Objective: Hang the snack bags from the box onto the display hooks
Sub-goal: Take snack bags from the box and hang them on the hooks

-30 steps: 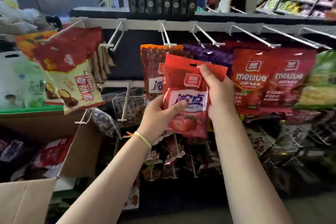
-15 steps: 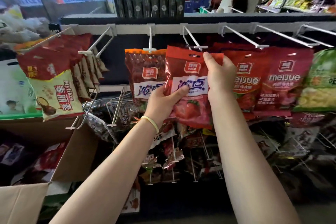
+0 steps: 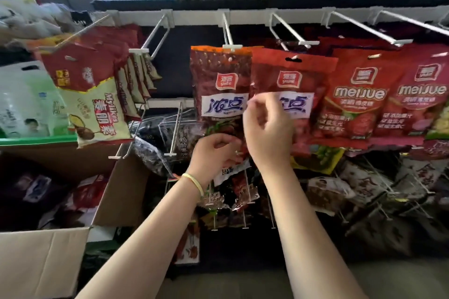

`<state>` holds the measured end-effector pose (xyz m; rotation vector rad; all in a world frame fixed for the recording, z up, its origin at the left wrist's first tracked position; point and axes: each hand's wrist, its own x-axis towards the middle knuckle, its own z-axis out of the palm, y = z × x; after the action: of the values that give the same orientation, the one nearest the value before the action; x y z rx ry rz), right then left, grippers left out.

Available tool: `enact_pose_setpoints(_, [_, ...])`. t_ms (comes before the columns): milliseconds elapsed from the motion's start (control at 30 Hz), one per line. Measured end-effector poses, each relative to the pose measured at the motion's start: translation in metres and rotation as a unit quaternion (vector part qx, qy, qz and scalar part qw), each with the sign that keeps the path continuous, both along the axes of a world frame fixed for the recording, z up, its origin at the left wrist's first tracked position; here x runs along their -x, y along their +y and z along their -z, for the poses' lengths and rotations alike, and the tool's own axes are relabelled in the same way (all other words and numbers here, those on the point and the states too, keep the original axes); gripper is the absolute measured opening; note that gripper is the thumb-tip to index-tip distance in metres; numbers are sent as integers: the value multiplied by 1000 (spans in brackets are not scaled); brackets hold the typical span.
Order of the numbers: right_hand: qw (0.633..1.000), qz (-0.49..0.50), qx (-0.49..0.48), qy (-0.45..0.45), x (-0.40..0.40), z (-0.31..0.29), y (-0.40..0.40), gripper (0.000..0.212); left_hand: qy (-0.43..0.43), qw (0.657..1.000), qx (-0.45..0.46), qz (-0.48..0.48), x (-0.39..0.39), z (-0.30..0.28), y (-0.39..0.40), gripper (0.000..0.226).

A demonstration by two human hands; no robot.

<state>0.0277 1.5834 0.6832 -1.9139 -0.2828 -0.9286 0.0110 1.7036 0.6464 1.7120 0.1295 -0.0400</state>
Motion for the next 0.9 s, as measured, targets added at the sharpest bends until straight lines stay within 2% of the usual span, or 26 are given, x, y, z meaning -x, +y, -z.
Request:
enact_pose_setpoints(67, [973,-150,37,172,9,15,31,17,26,1000,1,-15,13,16,36,15])
enact_pose_setpoints(133, [917,-248,61,306,13,31,67,20,41,998,-9,-39,29,33,80,18])
enact_pose_setpoints(300, [829,-356,51,429,27,63,174,25,37,987,-3,-157,82,67,205,25])
enact_pose_setpoints(367, [796,-382,57,466,37,73,228,26,16,967,-49,-249,101,84,265,26])
enact_pose_setpoints(400, [781,-393,63,481,42,80,257,26,9,952,-104,-289,111,95,297,25])
enact_pose_setpoints(467, [759,-408,73,502,52,98,314,26,30,913,-226,-338,131,114,357,19])
enact_pose_setpoints(567, [745,-404,82,524,62,129,396,21,68,865,-350,-352,154,136,439,19])
enact_pose_setpoints(667, [734,-360,77,570,65,170,469,16,84,848,-437,-289,163,164,507,28])
enact_pose_setpoints(767, [710,-304,139,620,61,210,521,19,94,821,-517,-223,170,192,541,42])
enact_pose_setpoints(833, [664,-281,230,654,55,225,539,26,58,811,-540,-219,172,203,544,43])
enact_pose_setpoints(900, [598,-269,321,683,48,229,548,36,10,801,-546,-246,172,213,543,40])
